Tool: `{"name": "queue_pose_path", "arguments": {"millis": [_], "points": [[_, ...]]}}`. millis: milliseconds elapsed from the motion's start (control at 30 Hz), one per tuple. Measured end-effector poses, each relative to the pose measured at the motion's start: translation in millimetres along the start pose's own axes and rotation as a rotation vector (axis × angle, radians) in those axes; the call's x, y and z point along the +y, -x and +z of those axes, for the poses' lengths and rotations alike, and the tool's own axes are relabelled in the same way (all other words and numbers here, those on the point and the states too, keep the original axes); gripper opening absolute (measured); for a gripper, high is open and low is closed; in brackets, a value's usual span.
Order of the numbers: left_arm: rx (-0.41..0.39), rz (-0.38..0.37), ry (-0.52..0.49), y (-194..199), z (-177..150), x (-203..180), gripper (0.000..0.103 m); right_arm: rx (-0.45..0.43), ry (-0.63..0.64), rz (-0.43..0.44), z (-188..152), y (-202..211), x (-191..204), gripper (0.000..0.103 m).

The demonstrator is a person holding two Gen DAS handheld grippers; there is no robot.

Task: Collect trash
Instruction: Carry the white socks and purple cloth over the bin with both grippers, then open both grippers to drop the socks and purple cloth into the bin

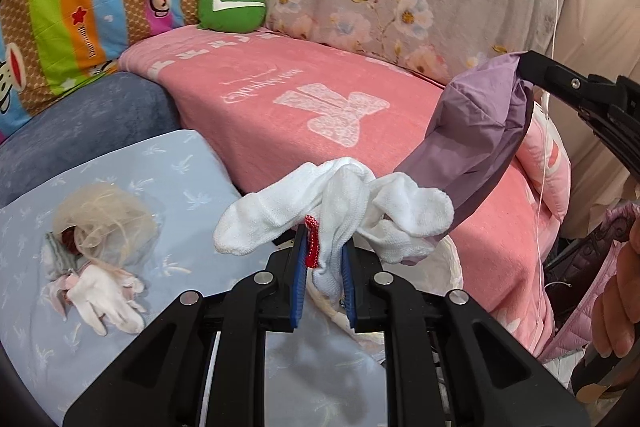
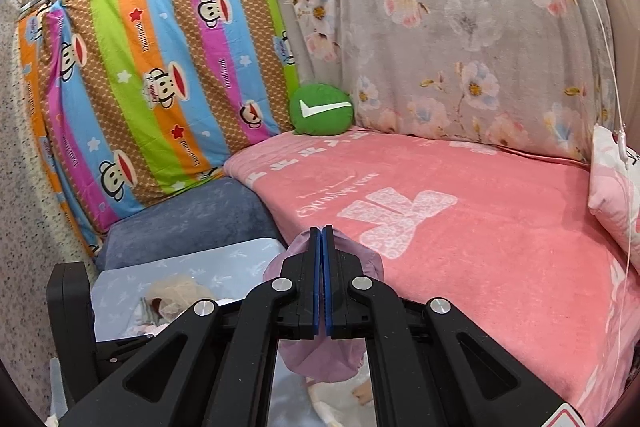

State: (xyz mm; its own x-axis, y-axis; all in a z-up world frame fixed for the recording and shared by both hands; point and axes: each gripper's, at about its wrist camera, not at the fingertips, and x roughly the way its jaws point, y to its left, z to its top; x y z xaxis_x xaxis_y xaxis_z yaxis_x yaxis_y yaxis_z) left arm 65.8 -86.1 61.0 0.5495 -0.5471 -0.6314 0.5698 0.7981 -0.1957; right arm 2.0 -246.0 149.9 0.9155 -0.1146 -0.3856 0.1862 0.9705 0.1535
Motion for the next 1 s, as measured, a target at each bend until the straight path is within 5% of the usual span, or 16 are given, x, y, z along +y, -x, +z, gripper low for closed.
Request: {"name": "queue_pose_path", "arguments": {"millis": [233, 333, 467, 533, 1000], "points": [[0.05, -0.018, -0.021, -21.2, 0.7, -17.4, 0.018, 0.031, -0.021, -0.033, -5.7, -10.2, -23.2, 0.001], [0.07, -0.016, -0.017, -28.3, 0.3, -20.6, 0.029, 0.046, -0.029, -0.036, -9.9, -15.6, -29.8, 0.004], [0.054, -0.009, -0.032, -28.9, 0.7, -26.6, 0.057, 0.056, -0.029, -0.043, -14.6, -20.1, -34.4, 0.005], [0.047, -0.006, -0.039, -29.2, 2.0, -29.1, 0.061, 0.062, -0.032, -0.044, -16.7, -22.5, -36.3, 0.008], [0.06, 0.023, -0.012, -33.4, -2.3, -20.5, 0.062, 0.11, -0.028, -0.031, -39.3, -30.3, -25.2, 0.022]]}}
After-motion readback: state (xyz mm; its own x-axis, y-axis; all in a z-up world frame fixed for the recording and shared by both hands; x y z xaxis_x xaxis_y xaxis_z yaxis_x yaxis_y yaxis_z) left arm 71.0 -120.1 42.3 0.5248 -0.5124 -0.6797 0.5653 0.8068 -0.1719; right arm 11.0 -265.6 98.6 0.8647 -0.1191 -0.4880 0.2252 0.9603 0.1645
